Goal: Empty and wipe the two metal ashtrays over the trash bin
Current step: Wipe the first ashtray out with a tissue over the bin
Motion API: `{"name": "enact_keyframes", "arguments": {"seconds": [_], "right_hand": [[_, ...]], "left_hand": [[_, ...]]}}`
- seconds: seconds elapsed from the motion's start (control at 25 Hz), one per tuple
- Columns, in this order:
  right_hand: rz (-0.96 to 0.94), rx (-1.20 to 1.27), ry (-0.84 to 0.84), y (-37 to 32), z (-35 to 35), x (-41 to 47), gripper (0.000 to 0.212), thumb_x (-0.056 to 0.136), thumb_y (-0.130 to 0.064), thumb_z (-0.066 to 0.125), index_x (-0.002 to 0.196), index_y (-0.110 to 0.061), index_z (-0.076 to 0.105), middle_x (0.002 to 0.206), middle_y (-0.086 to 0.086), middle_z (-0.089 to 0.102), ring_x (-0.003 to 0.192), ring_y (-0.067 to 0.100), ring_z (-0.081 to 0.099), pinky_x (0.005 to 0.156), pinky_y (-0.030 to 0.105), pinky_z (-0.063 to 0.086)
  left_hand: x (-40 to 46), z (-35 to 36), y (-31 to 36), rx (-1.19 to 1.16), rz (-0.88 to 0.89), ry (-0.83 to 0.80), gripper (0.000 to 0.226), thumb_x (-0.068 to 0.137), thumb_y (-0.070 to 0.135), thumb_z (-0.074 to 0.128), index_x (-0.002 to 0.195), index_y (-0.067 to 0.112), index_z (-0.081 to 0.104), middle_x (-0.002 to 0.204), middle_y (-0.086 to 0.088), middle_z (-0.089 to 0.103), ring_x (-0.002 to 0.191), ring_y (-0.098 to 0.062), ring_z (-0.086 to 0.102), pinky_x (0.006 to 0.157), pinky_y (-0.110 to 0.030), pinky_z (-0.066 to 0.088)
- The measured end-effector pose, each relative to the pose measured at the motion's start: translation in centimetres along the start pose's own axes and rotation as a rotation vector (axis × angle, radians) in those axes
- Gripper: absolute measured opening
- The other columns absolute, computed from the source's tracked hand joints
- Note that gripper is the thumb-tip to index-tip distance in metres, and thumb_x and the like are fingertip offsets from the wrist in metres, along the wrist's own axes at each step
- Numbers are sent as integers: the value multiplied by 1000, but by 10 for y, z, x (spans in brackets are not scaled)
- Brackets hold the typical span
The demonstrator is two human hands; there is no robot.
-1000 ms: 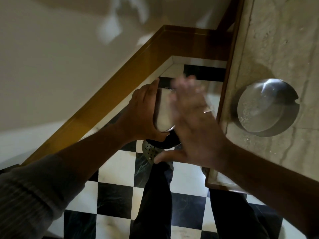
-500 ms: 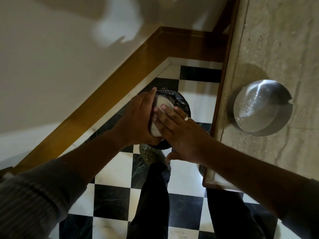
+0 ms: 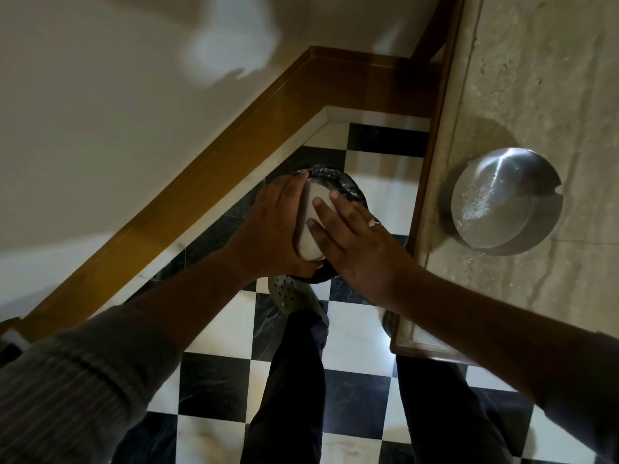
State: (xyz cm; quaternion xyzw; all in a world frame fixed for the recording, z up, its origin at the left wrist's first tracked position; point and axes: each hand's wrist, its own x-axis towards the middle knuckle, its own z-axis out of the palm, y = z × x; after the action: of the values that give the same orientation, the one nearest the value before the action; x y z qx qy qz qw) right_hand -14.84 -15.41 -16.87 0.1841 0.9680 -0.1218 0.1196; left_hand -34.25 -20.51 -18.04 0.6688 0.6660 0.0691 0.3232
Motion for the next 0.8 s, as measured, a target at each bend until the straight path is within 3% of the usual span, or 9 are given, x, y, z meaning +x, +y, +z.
{"name": "enact_keyframes", "arguments": {"seconds": [0.08,0.16,0.2,0.28,0.32,0.4,0.56,0.68,0.8], "right_hand": [[30,112,57,2,-2,1,58,79,-11,71,133,-1,54,140,30,52,129,49,49,95,54,51],[89,329,96,7,-7,1,60,73,-4,82,128,1,58,135,29,57,122,47,57,91,50,55],[141,501,127,11,-15,2,55,78,-3,79,129,-1,58,134,26,59,121,41,60,94,44,54],[335,824,171,21,-36,5,42,91,-9,66,132,-10,57,130,14,63,113,20,60,95,22,50],[423,891,161,26,-43,8,37,95,-14,60,132,-13,58,126,9,66,107,11,57,88,7,43],[535,855,78,32,-45,16,30,100,-20,51,128,-15,61,117,5,69,94,5,54,69,-2,33],[755,866,-29,24,-43,27,20,100,-22,47,98,-11,64,80,-1,60,65,7,53,55,10,31],[877,906,-77,17,-42,26,21,98,-21,51,79,-14,56,69,1,58,59,11,57,52,16,40],[998,1051,-174,13,-47,19,25,94,-18,52,72,-6,55,77,19,68,71,32,71,58,35,59]], "left_hand": [[1,-4,0,-97,-30,-40,128,54,64,84,151,1,29,149,-16,46,137,-29,43,113,-41,38],[4,-17,1,-306,-153,-129,114,62,51,88,152,12,29,146,-4,46,132,-21,46,104,-32,46],[4,-24,2,-457,-253,-194,103,70,42,87,151,16,30,143,0,47,128,-20,49,96,-26,49],[4,-35,4,-825,-497,-327,78,85,44,72,148,23,33,140,-5,52,120,-26,57,89,-34,55],[4,-39,8,-977,-622,-333,72,86,52,63,146,24,36,138,-9,54,118,-31,59,91,-42,56],[2,-45,16,-1213,-810,-236,65,90,62,50,143,23,44,135,-14,58,117,-34,61,97,-51,55],[-5,-48,26,-1387,-989,91,54,94,60,44,125,17,55,124,-13,67,116,-33,63,96,-54,53],[-9,-51,37,-1356,-1037,139,65,81,62,51,132,22,53,133,-11,63,124,-35,58,101,-57,50],[-8,-56,51,-1289,-1009,91,38,94,53,46,122,32,62,133,-7,62,123,-30,57,101,-52,50]]}}
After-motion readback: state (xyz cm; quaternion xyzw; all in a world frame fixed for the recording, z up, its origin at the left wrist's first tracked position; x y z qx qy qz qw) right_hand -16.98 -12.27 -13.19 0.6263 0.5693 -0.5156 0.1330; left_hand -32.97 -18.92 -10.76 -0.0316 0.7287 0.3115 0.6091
